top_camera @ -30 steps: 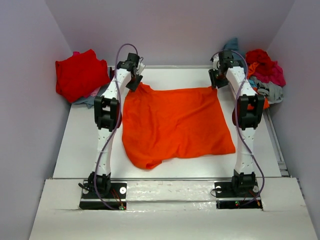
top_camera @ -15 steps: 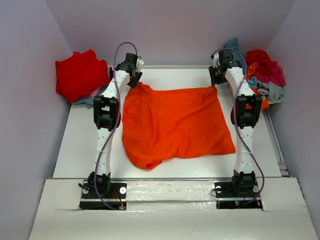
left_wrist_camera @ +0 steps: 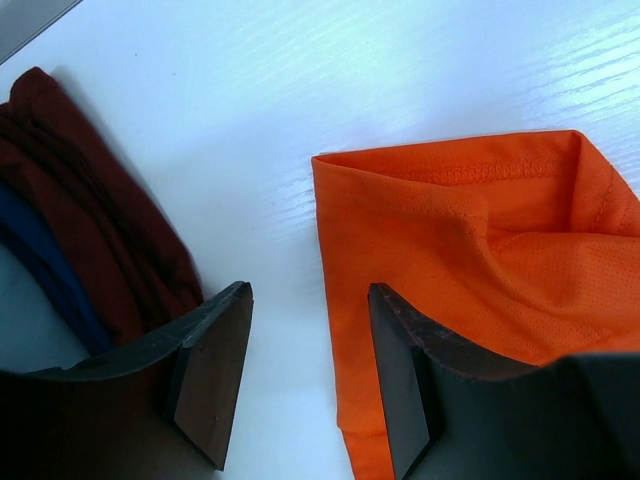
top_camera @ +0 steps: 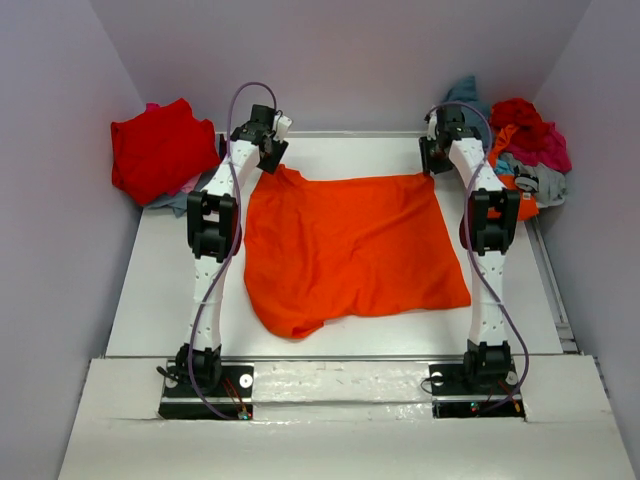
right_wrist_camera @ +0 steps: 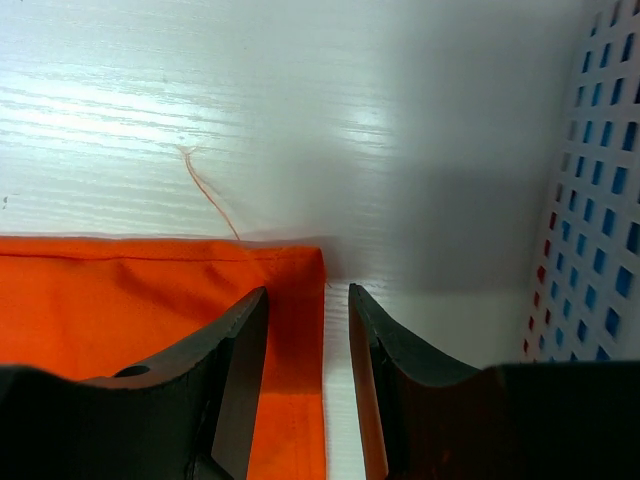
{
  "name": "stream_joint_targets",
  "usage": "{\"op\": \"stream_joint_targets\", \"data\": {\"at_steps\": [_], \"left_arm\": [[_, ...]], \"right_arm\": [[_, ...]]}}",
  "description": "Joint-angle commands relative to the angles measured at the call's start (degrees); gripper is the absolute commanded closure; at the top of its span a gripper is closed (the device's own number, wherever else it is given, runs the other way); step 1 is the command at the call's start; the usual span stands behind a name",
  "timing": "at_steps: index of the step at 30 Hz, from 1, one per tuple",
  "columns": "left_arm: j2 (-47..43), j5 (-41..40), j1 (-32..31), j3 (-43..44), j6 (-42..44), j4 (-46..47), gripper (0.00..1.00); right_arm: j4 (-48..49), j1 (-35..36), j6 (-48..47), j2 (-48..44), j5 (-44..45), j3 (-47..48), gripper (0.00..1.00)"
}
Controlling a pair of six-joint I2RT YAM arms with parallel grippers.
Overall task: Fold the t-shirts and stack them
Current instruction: Fold the tshirt
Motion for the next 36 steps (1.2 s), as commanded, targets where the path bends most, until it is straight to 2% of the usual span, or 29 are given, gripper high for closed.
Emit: {"op": "stream_joint_targets", "data": {"at_steps": [1, 11, 21, 29, 31, 36], "left_arm": [[-0.68, 1.83, -0.14, 1.14, -0.62, 0.84, 0.38], [0.55, 4.38, -0.14, 1.31, -1.15, -0.13, 0.38], [3.89, 12.02, -1.20, 3.07, -2.03, -1.19, 0.37], [5.65, 13.17, -1.20, 3.69, -2.73, -1.01, 0.39], [5.74, 13.26, -1.20, 3.60, -2.82, -1.10, 0.47], [4.95, 13.79, -1.20, 2.20, -3.00, -1.19, 0.77]], "right_arm": [[1.41, -0.31, 1.34, 1.16, -1.62, 2.96, 0.56], [0.88, 0.22, 1.25, 2.04, -4.25, 3.75, 0.57], [0.44, 0.22, 1.25, 1.51, -5.22, 2.61, 0.57], [0.44, 0.22, 0.99, 0.81, -5.31, 1.38, 0.57], [0.27, 0.22, 0.99, 0.81, -5.40, 1.11, 0.58], [0.18, 0.75, 0.90, 0.63, -6.19, 1.20, 0.59]]}}
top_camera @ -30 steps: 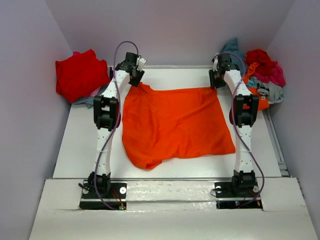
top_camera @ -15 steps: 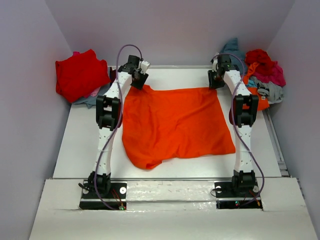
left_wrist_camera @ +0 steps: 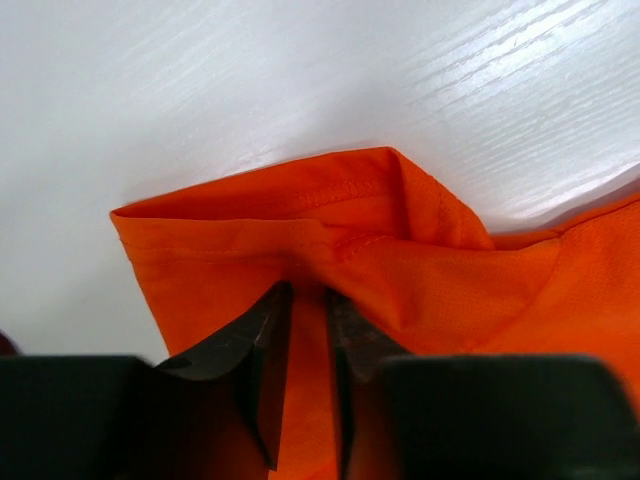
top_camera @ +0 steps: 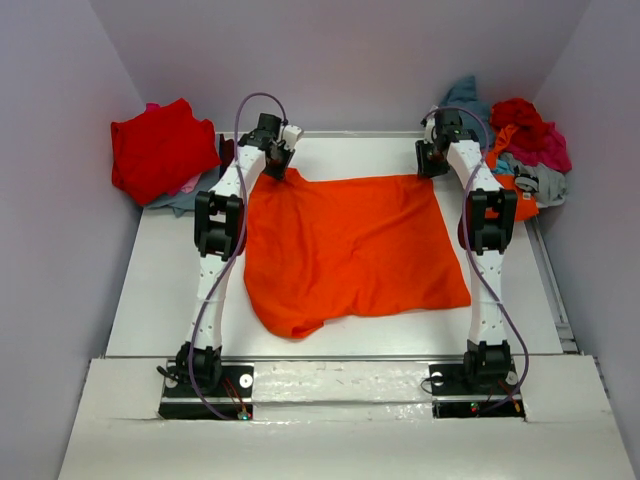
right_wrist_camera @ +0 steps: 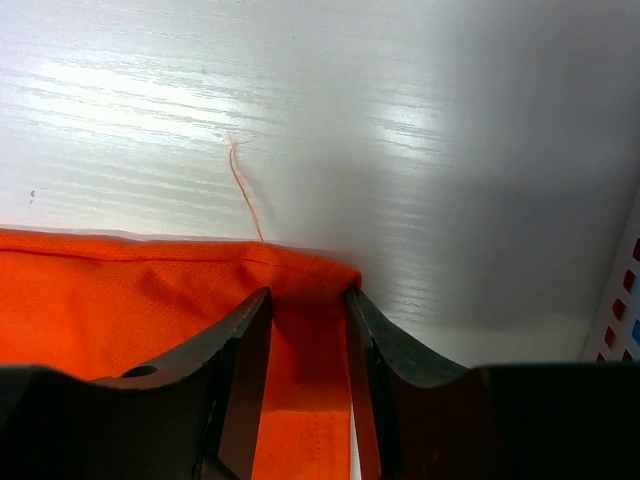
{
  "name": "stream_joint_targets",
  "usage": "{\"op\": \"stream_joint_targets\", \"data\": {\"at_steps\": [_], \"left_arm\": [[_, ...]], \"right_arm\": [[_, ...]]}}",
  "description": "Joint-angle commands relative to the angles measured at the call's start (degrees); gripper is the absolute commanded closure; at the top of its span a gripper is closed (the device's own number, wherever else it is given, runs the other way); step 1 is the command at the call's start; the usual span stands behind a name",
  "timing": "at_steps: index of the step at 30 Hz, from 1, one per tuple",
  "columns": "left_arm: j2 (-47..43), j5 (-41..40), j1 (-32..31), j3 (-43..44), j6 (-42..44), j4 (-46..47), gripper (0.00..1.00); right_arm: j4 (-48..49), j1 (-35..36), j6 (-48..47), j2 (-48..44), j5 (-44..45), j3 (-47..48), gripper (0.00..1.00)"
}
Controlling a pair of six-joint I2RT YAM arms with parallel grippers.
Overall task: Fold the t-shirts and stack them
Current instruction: Fold the tshirt
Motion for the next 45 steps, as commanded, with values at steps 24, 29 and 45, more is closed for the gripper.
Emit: {"op": "stream_joint_targets", "data": {"at_steps": [24, 29, 45], "left_arm": [[-14.39, -9.61, -0.87, -6.49, 0.28, -0.46, 0.94], [-18.80, -11.11, -0.87, -9.04, 0.63, -0.99, 0.94], [-30.30, -5.57, -1.40, -17.39, 5.73, -15.30, 0.94]], "right_arm": [[2.46, 0.55, -1.38, -11.86, -2.63, -8.09, 0.93], [2.02, 0.55, -1.03, -13.97, -3.69, -9.84, 0.93], [-4.04, 0.55, -2.70, -19.59, -7.81, -14.76, 0.93]]}}
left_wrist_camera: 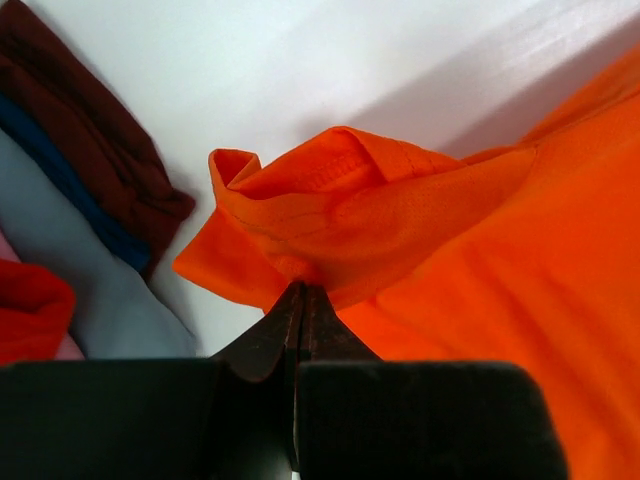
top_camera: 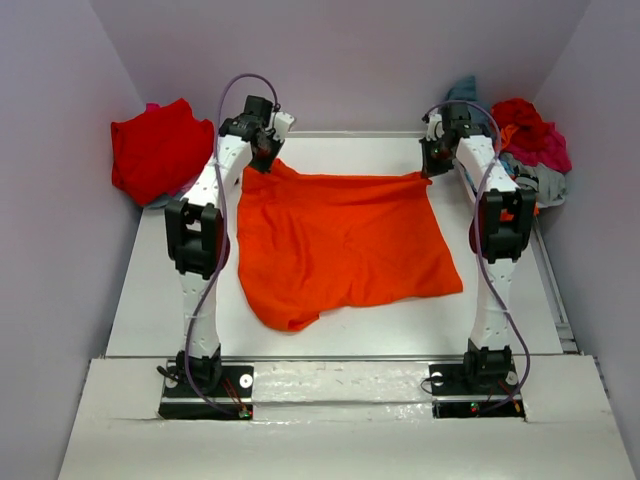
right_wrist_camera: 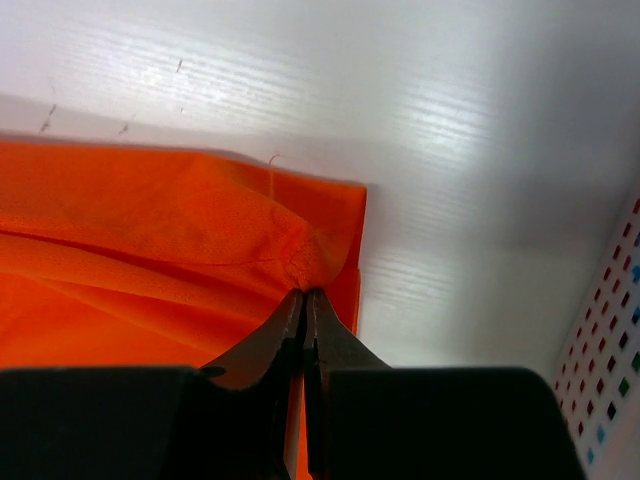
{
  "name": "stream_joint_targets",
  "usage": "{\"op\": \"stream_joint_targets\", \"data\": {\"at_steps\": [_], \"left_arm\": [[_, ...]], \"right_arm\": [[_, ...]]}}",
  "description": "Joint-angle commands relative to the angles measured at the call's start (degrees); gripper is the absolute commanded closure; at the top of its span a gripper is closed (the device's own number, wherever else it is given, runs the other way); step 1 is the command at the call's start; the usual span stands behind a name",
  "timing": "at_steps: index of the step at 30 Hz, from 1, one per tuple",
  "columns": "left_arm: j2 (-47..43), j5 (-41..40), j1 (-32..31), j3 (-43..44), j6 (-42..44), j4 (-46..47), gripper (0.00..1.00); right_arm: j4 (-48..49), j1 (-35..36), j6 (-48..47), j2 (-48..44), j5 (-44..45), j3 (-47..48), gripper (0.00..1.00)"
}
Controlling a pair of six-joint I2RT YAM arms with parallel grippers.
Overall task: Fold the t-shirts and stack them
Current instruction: Fold the tshirt
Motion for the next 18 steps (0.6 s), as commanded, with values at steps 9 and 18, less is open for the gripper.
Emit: {"op": "stream_joint_targets", "data": {"at_steps": [9, 18], "left_arm": [[-12.11, 3.13, -0.92, -8.64, 6.67, -13.27, 0.94], [-13.08, 5.50, -2.86, -9.78, 9.13, -20.74, 0.94]], "right_arm": [[-3.50, 0.29, -2.02, -9.74, -3.32, -7.80, 0.93], [-6.75, 0.29, -2.64, -10.79, -5.60, -9.04, 0.93]]}}
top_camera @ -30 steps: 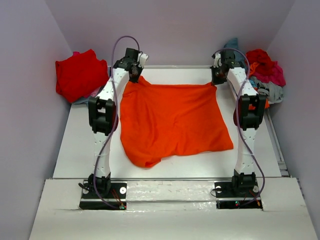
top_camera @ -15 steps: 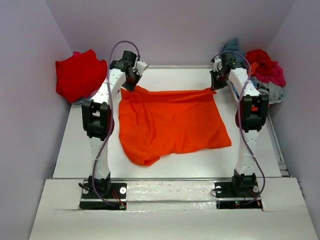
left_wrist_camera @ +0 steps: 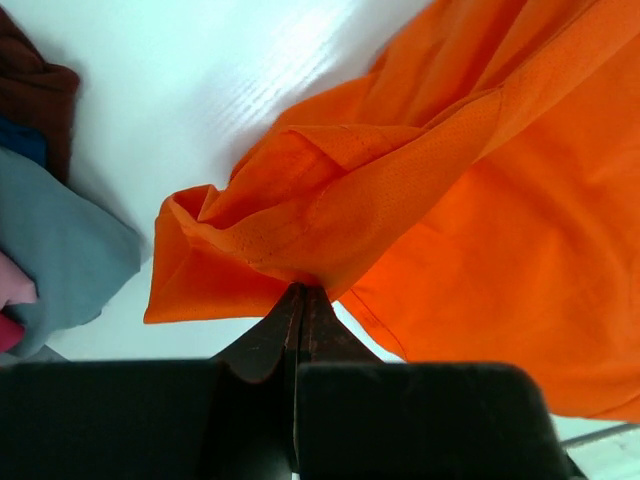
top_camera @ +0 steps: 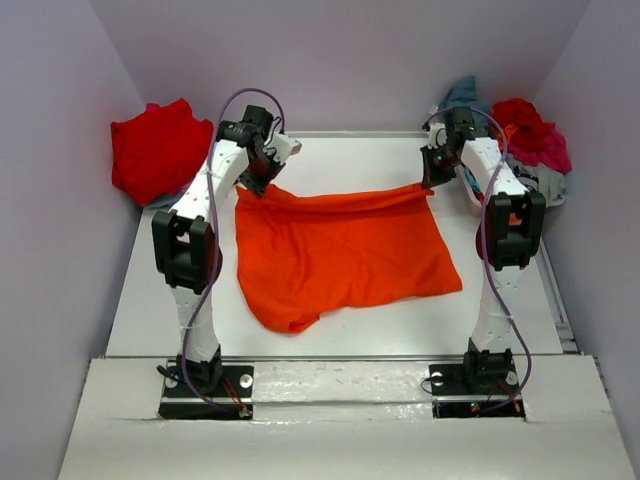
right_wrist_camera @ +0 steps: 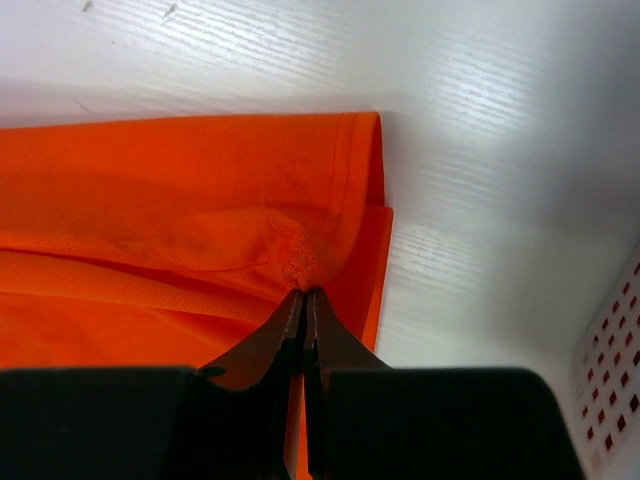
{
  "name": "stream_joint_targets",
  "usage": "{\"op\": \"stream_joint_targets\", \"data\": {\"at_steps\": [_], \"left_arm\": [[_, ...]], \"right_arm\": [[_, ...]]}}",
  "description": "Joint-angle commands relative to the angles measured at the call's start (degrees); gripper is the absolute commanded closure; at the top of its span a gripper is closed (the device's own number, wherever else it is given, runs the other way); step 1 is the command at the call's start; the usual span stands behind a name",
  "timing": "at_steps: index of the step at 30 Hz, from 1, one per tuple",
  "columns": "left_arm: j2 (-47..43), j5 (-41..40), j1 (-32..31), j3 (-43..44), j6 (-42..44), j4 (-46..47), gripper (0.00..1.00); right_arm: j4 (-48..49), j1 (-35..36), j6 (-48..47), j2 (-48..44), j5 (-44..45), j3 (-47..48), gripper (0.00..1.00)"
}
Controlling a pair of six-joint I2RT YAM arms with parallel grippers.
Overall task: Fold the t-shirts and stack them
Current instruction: Fold the tshirt
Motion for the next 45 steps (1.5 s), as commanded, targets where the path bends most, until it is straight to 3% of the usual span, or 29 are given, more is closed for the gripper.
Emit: {"op": "stream_joint_targets", "data": {"at_steps": [1, 27, 29, 32, 33, 34, 37, 41, 43, 45], "left_arm": [[-3.55, 1.55, -1.41, -2.45, 2.70, -5.90, 0.94], [-7.33, 3.31, -4.58, -17.75, 5.61, -5.91, 0.94], [-7.25, 3.66, -5.10, -18.89, 5.61, -5.91, 0.94], [-7.07, 4.19, -5.11, -19.43, 5.52, -5.91, 0.94], [-7.07, 4.45, -5.11, -19.34, 5.52, -5.91, 0.93], [-6.90, 4.54, -5.11, -19.34, 5.43, -5.91, 0.92], [-6.63, 5.06, -5.11, -18.90, 5.17, -5.90, 0.89], [-6.72, 5.15, -5.11, -18.20, 5.08, -5.82, 0.82], [-6.63, 5.07, -5.11, -17.85, 5.08, -5.82, 0.71], [-6.63, 5.07, -5.63, -17.58, 5.17, -5.90, 0.66]], "right_arm": [[-3.60, 0.29, -1.33, -2.88, -2.39, 0.30, 0.93], [-9.41, 0.81, -5.99, -4.55, -2.31, -6.91, 0.93], [-9.68, 0.81, -6.16, -4.64, -2.66, -7.08, 0.90], [-9.59, 0.81, -6.25, -4.90, -3.10, -7.17, 0.79], [-9.59, 0.81, -6.34, -4.99, -3.27, -7.17, 0.73], [-9.50, 0.81, -6.25, -5.25, -3.36, -7.26, 0.61], [-9.33, 1.34, -6.43, -5.60, -3.45, -7.26, 0.46], [-8.80, 1.34, -6.25, -5.78, -3.63, -6.91, 0.41], [-9.06, 1.34, -5.99, -5.52, -3.80, -6.47, 0.41], [-9.24, 1.34, -5.72, -4.73, -3.98, -5.68, 0.42]]}}
